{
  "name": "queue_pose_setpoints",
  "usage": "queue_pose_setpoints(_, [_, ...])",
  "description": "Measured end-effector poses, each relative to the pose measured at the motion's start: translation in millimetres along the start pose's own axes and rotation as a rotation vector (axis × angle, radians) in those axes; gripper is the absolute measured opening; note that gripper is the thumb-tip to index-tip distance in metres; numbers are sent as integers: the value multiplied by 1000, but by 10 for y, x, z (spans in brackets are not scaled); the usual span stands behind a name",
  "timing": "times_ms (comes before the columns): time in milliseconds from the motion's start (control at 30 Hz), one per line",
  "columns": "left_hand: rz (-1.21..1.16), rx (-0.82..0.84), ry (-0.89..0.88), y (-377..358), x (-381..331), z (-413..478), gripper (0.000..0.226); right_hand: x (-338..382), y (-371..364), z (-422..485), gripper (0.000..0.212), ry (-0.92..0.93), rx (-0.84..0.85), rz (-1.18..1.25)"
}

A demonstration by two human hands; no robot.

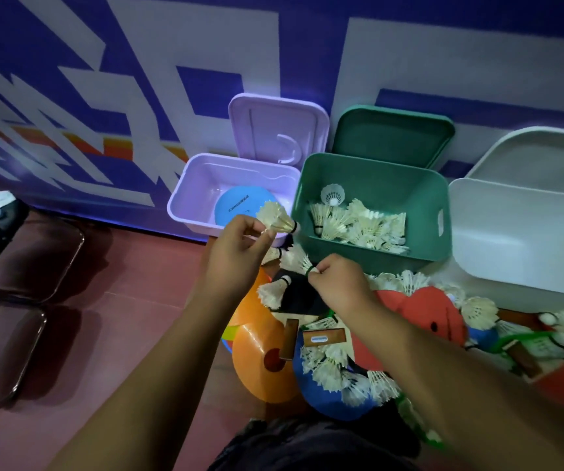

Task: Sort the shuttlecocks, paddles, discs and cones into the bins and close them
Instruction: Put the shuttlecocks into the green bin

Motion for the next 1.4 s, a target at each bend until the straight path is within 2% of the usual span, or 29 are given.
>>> queue_pose_setpoints(100, [-19,-2,-51,-137,-374,84,21,13,239,-67,17,10,15,85])
queue_pose_setpoints(267, [115,37,-82,-412,-623,374,15,-65,769,-252,16,50,-30,173])
queue_pose_setpoints(367, [233,52,-60,-570,-634,512,13,-218,1043,-303,17,49,-64,277])
queue_pose_setpoints(467, [288,59,-4,-675,-552,509,22,-432,1319,-326,15,-6,-94,474])
queue_pose_setpoints(567, [315,100,8,-771,-482,414,25,-678,1625,-318,18,-74,-192,584])
queue_pose_setpoints(700, [311,121,21,-809,-433,255,13,-871,1918,-119,22,-94,-291,729])
queue_pose_setpoints(767, [313,110,36,-799,-438,190,9,-798,2064,-5,34,-46,-288,797])
queue_pose_setpoints(833, [300,95,51,-780,-461,131,9,-702,2169,68,54,-3,-272,948])
queue_pose_setpoints(867, [277,92,62,-771,-471,103,10,-679,2194,92,56,-9,-270,1031])
queue_pose_setpoints(967, [267,61,80,-693,-483,35,12,-650,2162,115,41,-48,-268,1172])
queue_pose_setpoints(1100, [219,46,118,-578,-335,-26,10,-628,1926,113,21,-58,-217,1098])
queue_pose_setpoints(1167, [185,50,152,-520,-193,-54,9,-551,1789,74,13,-55,-174,959])
queue_pose_setpoints(1400, [94,36,259,-288,252,-93,8,-49,1286,-65,16,85,-80,590])
Point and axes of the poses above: each hand's wrist, its own z-axis towards the middle knuckle, its own y-axis out of the back of the hand, x = y × z, the point moved 8 cm from there along z, towards the middle knuckle, and after that the axes turned 6 degrees about x, right-handed, at the moved point
